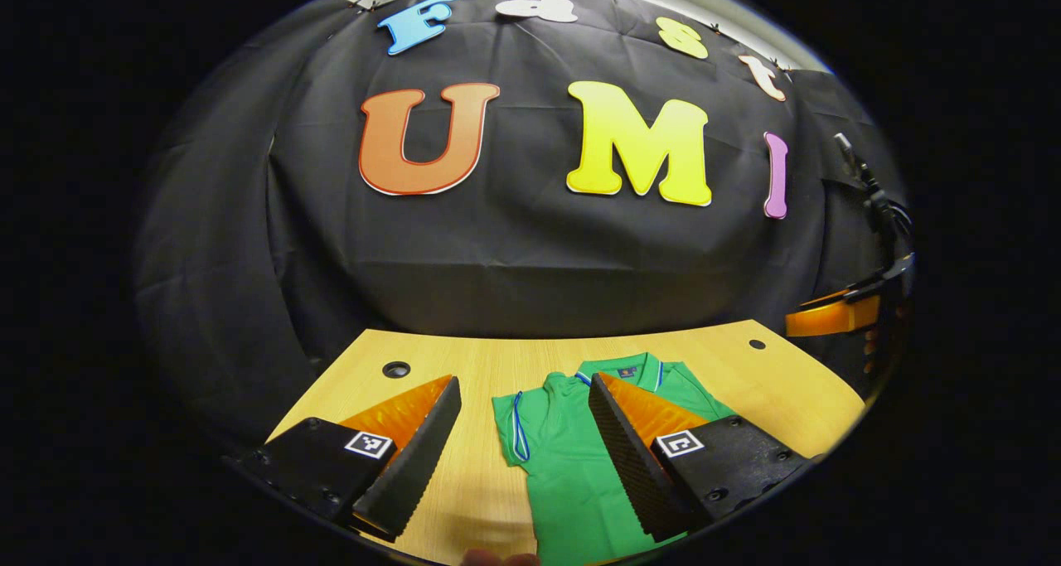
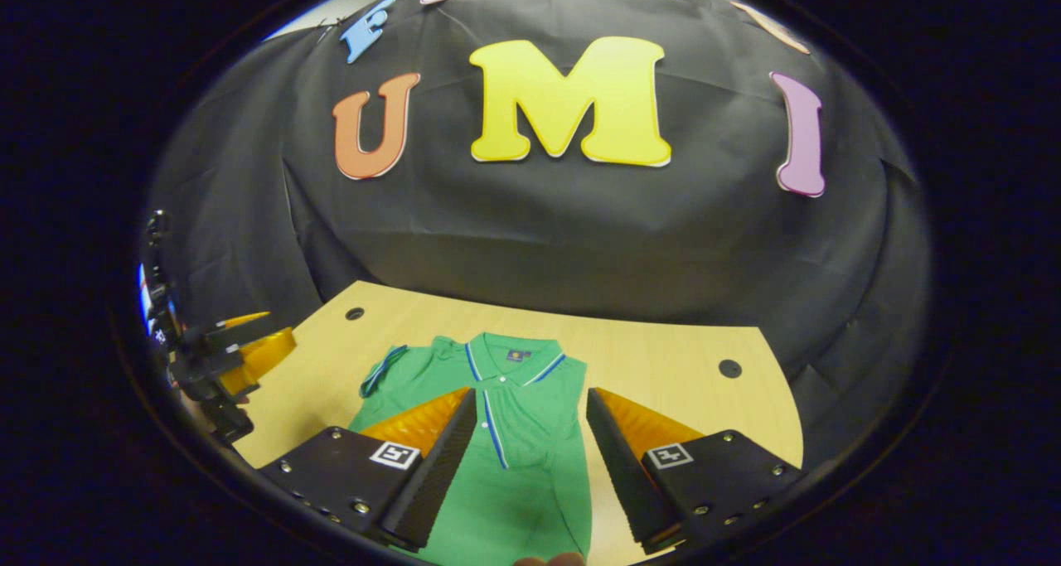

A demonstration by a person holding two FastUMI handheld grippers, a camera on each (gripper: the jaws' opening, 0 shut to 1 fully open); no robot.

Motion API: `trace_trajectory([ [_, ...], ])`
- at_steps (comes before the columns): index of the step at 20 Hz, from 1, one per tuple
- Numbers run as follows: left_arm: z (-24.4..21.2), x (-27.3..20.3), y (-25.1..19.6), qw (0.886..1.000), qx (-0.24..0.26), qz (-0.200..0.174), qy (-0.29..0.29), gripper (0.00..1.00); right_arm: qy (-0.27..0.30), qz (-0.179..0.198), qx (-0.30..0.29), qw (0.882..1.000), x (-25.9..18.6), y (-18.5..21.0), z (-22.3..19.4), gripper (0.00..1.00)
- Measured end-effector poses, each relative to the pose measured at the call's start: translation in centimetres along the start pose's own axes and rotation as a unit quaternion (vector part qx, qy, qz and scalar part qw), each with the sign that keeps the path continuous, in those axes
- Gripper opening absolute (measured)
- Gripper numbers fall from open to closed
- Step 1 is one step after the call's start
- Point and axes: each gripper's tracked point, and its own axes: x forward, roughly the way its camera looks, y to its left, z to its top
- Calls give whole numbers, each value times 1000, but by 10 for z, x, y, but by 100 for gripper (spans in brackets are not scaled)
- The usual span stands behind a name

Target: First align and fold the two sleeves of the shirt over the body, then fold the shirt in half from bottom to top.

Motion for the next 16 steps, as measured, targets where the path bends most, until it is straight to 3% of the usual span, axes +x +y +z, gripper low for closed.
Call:
trace_trajectory([
  [8, -47, 89, 6, 999, 14, 10, 30, 99, 5, -14, 6, 1000, -49, -4, -21, 84],
  [16, -104, 137, 18, 993, 30, 11, 112, 94, 30, -15, 35, 999, -53, -1, -45, 84],
])
